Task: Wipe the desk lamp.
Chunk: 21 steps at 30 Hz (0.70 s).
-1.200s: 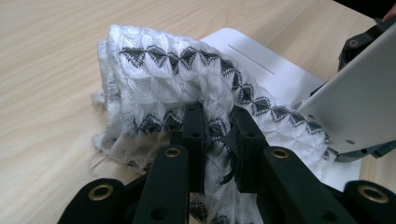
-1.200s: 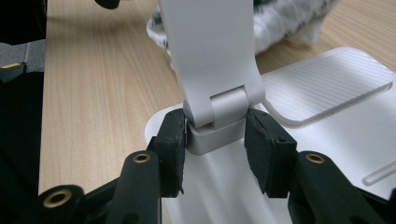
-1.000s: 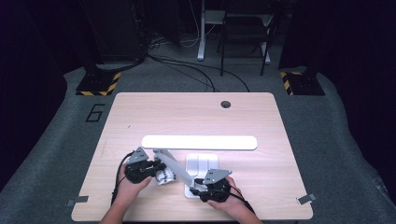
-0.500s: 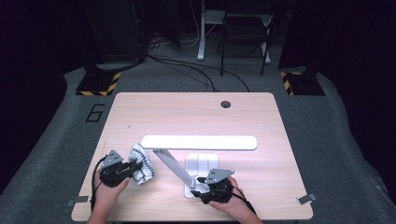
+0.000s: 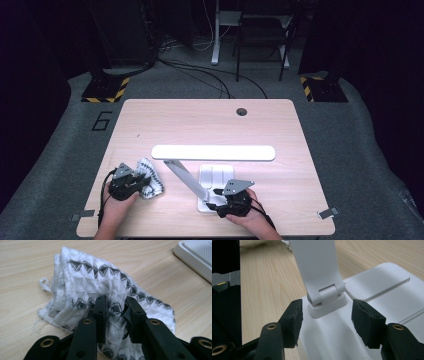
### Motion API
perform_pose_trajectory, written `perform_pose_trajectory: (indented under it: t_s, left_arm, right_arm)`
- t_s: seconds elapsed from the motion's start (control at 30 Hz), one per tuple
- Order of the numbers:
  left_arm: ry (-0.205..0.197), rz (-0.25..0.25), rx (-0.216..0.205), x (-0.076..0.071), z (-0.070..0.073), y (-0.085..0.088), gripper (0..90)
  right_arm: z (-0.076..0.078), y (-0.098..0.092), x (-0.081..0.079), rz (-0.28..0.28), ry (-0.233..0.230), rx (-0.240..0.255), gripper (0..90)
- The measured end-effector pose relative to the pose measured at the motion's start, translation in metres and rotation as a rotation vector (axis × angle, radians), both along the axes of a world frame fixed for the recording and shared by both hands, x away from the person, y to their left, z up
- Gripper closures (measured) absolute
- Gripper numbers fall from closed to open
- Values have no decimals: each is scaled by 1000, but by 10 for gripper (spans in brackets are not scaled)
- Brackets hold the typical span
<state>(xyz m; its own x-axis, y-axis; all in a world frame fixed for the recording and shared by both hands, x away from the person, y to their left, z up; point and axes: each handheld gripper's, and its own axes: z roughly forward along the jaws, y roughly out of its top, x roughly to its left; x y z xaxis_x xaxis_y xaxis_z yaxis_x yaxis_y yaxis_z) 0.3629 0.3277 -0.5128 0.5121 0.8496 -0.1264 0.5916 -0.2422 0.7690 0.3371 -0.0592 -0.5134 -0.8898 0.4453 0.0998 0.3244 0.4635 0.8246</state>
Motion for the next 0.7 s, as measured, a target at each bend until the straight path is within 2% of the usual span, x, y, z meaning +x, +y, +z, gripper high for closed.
perform_pose_trajectory:
  t_s: [0.13,0.27,0.4,0.43,0.47,0.5,0.53,0.57,0.6,0.67,0.7]
  left_arm:
    - [2,-9,36,3,-3,-5,656]
    - [-5,-14,26,3,-3,-5,565]
    - [2,-6,6,3,-1,-3,435]
    - [-20,4,18,2,1,-5,408]
    - [-20,4,18,2,1,-5,383]
    - [-38,1,33,1,5,-4,362]
    - [-38,1,33,1,5,-4,344]
    - [-45,10,25,1,6,-4,344]
    - [-44,12,15,1,6,-3,301]
    - [-37,23,-1,2,7,0,278]
    - [-50,41,-19,3,8,3,274]
  right_arm:
    - [2,0,-2,0,-11,0,423]
    - [2,-1,-1,-14,-12,13,419]
    - [2,-1,-1,-13,-8,7,395]
    - [2,-2,-3,-15,0,7,380]
    - [2,-2,-3,-15,0,7,380]
    - [3,-2,-5,-5,-23,1,372]
    - [3,-2,-5,-5,-23,1,372]
    - [4,-3,-6,-2,-12,4,368]
    - [4,-4,-4,-13,-25,9,361]
    - [3,-5,-2,-13,-24,3,356]
    - [3,-4,-3,-28,-12,5,353]
